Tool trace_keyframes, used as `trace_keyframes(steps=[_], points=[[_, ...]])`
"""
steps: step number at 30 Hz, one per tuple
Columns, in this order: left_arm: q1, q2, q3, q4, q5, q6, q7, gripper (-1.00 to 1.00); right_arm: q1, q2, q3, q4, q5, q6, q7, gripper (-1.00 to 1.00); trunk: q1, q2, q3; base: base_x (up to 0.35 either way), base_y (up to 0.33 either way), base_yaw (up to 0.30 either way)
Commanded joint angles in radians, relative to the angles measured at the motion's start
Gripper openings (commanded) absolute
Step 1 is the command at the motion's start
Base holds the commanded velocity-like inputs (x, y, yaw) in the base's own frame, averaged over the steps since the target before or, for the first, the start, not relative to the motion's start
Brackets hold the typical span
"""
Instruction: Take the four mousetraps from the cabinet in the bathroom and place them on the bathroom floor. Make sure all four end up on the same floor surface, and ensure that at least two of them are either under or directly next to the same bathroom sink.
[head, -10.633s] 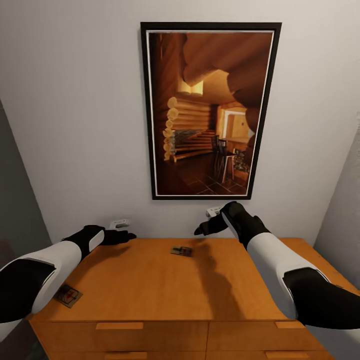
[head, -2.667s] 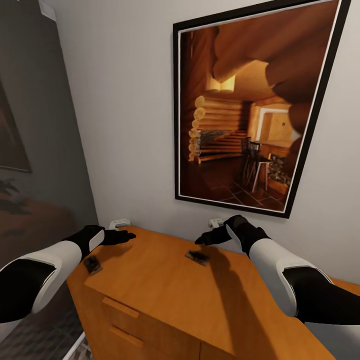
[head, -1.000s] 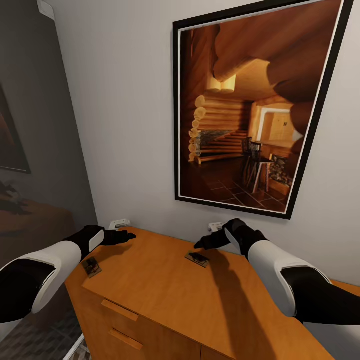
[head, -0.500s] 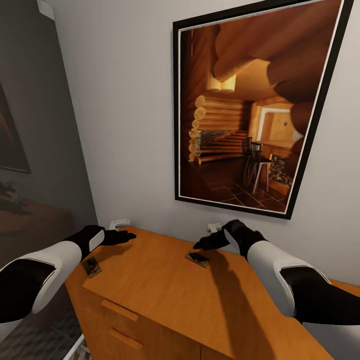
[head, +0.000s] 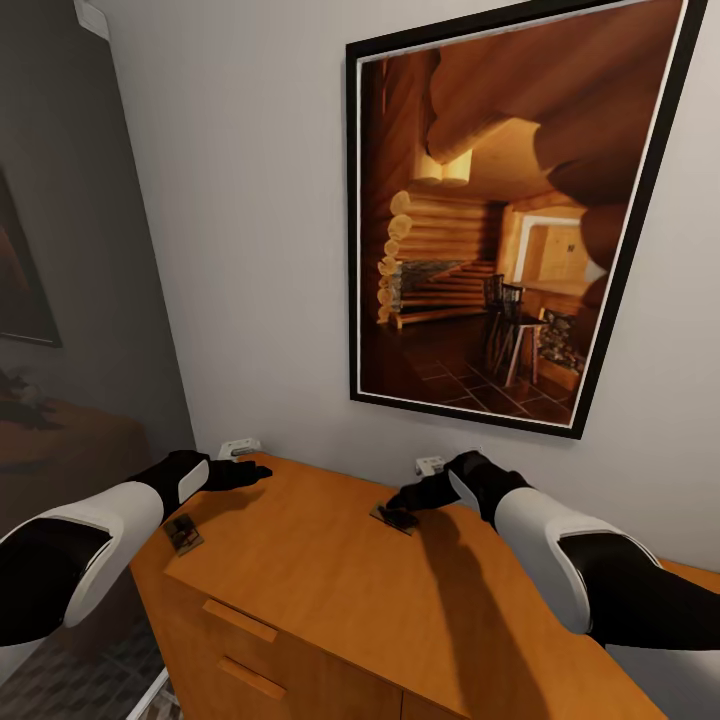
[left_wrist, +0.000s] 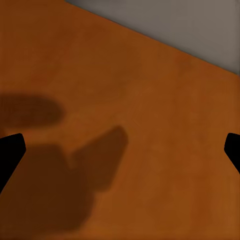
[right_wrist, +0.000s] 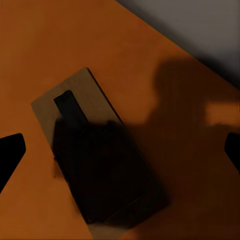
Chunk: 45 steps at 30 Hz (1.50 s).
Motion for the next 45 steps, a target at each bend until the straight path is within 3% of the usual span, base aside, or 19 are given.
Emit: trace_keyframes(steps=[1,28,45], points=[[-0.001,0.001,-0.008,-0.001,0.01,0.006,-0.002,1.0,0.0,0.0,0.005,0.002,0.008,-0.001,0.007,1.0,0.0,-0.001,-0.001,0.0,0.0,0.0],[-0.001,0.001,-0.008,-0.001,0.009,0.006,-0.002,1.0,0.003,0.003,0.005,0.05,0.008,-0.034,0.002,1.0,0.0,-0.001,-0.001,0.0,0.0,0.0],[-0.001,0.001,-0.01,-0.003,0.009,0.006,-0.002,1.0,0.004,0.005,0.006,0.079,0.009,-0.06,-0.089,1.0,0.0,-0.001,-0.001,0.0,0.0,0.0]])
